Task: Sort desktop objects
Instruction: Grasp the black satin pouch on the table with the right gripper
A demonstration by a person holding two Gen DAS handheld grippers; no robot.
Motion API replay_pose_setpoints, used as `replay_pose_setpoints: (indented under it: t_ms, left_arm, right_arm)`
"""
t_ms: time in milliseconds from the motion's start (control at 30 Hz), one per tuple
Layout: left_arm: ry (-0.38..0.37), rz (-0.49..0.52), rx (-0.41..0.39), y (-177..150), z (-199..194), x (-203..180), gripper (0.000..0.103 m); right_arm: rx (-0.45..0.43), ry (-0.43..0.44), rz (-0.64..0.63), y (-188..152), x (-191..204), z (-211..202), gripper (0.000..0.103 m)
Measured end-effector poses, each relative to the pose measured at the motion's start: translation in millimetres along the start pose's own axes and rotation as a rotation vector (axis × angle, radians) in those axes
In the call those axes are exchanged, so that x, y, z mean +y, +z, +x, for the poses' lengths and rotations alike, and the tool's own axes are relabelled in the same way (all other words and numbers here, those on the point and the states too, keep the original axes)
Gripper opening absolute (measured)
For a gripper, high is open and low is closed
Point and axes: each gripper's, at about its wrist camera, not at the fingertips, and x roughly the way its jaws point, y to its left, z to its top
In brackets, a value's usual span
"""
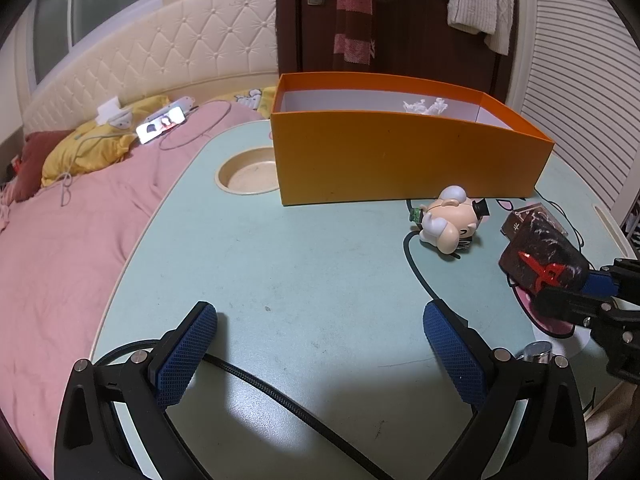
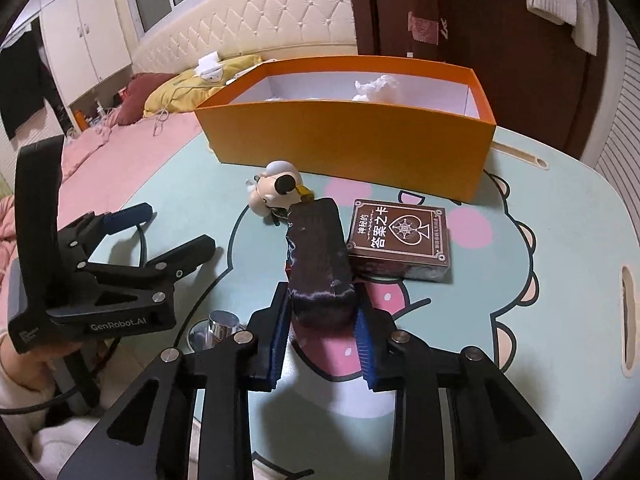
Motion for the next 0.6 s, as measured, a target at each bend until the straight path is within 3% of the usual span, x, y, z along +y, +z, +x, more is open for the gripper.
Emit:
replay_pose_setpoints:
  t_ms: [267, 600]
  left_arm:
    - [-0.001, 0.004, 0.000, 0, 0, 2, 0.103]
    - [0.002, 0.008, -0.004, 1, -2, 2, 0.103]
  right_arm:
    - [-0.074, 0.047, 0.008, 2, -13, -25, 0.030]
    - [-0.072, 0.046, 0.003, -22, -29, -41, 0.030]
